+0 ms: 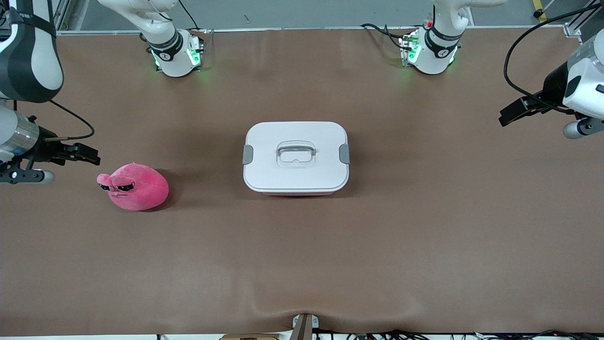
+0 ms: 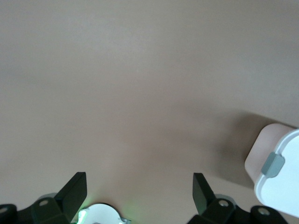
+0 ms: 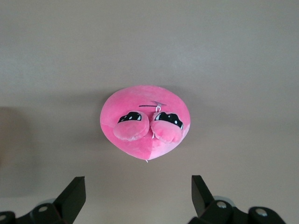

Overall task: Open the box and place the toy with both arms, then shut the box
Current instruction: 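Grasp the pink plush with the right gripper while the left gripper approaches the box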

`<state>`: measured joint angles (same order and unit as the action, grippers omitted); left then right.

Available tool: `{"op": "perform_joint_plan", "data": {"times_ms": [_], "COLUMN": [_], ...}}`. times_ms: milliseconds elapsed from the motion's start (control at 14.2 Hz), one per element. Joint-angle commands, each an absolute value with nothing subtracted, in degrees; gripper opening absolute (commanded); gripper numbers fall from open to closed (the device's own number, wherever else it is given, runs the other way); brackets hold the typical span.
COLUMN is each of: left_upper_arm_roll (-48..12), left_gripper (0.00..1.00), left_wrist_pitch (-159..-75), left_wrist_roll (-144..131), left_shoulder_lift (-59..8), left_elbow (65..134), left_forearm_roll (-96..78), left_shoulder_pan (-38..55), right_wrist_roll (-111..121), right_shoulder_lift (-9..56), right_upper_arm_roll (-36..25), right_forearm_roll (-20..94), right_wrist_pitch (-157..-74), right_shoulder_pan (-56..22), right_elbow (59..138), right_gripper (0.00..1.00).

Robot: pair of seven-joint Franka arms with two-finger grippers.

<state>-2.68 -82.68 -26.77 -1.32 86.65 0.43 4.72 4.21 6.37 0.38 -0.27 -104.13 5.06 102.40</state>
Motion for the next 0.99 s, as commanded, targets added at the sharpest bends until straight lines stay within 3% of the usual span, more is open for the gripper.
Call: {"op": "perform_joint_plan", "data": {"times_ms": [0,564,917], "left_upper_arm_roll": [-4.74,-13.7,-13.97], "left_gripper": [1.0,1.0,1.0], "left_wrist_pitch": [-82.18,-80.94,-81.3], "left_wrist_roll": [-31.11,-39.98,-41.04], "left_shoulder_lift": [-2.55,-7.9,-8.96], "left_elbow": [84.9,85.96,85.52], "left_forearm_roll": [-0.44,-0.79,-0.88], "left_shoulder_pan": [5.1,6.06,6.94], "right_wrist_roll": [4.66,3.96,3.96], "right_shoulder_lift": [8.51,12.91,13.18], "right_upper_arm_roll": [0.35,0.35,0.35], "right_forearm_roll": [-0.97,-0.88,-0.88], "right_wrist_pitch": [-104.77,-112.5,-112.32], "right_shoulder_pan": [4.05,3.25,3.25], "right_elbow": [102.74,106.35,107.4], "right_gripper": [1.0,1.0,0.97]}}
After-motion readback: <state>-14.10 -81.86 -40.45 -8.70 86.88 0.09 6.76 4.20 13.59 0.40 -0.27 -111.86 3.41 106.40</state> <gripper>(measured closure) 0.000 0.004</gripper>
